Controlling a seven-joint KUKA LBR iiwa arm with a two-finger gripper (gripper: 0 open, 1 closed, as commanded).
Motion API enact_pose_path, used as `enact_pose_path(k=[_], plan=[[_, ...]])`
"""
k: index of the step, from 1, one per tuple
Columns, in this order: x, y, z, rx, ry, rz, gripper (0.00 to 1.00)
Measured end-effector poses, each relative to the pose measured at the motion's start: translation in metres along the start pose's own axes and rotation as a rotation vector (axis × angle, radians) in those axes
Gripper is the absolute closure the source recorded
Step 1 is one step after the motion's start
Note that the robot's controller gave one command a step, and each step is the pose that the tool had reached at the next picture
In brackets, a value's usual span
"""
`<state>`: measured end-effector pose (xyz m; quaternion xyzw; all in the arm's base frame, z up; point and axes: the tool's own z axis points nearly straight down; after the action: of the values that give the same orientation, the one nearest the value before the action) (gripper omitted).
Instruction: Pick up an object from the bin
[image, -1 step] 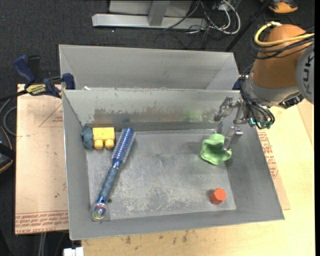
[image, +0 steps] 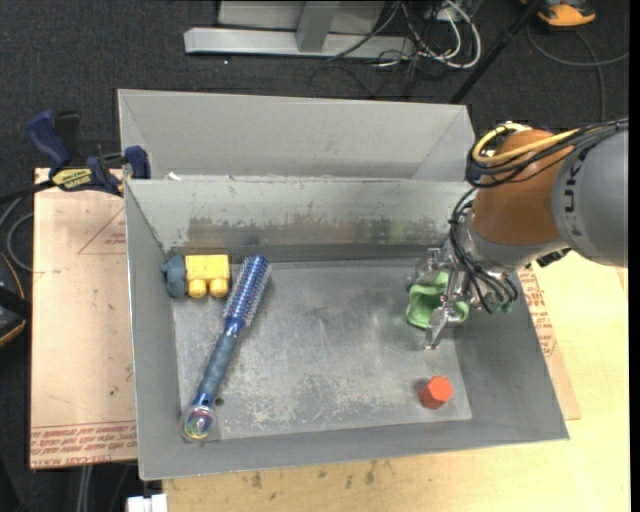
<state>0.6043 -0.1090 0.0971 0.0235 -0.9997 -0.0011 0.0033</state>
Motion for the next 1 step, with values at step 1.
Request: enact_pose_path(k=[1], plan=[[-0.0031,0.0011,-0.0059,0.000,-0.009,-0.003,1.00]])
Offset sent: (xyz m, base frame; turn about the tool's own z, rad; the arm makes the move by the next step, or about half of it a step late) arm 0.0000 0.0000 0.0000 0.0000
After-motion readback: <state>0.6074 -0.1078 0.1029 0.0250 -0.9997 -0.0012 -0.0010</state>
